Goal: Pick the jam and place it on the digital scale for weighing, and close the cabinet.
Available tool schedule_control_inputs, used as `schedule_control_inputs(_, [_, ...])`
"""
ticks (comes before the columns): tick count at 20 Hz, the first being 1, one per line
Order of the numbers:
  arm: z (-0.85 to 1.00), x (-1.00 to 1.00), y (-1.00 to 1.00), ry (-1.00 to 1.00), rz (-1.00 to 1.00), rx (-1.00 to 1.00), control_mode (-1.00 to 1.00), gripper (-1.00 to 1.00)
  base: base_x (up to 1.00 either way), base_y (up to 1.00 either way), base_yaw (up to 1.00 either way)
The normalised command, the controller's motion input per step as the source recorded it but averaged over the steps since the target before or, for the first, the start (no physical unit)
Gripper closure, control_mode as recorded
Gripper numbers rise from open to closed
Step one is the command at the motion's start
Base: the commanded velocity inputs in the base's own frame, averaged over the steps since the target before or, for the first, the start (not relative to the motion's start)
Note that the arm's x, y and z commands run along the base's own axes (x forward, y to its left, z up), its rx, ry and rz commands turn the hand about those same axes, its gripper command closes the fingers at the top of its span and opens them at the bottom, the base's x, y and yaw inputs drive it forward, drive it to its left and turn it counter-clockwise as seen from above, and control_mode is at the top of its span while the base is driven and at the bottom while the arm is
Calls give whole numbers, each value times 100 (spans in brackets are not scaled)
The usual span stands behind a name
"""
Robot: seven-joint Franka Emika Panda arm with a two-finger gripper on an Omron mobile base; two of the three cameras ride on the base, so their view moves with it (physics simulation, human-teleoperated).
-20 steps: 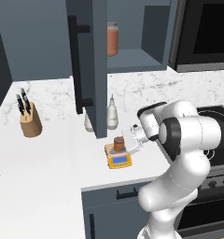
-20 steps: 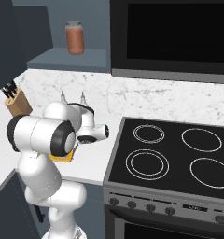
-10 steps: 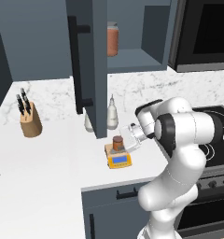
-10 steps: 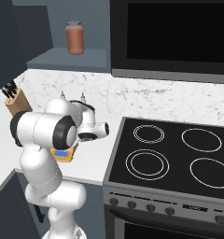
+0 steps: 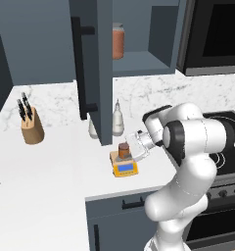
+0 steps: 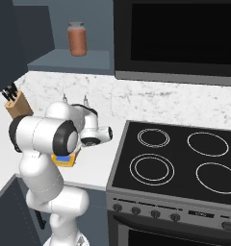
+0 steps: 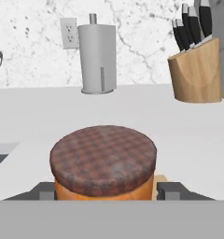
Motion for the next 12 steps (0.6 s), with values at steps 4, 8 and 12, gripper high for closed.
schedule_control_inputs(4, [0,0,0,0,0,0,-100,-100,0,0,0])
schedule_control_inputs(8, [0,-1,-28,-1,0,0,-100,-100,0,0,0])
schedule_control_inputs(12, [0,-13,-40,-7,0,0,-100,-100,0,0,0])
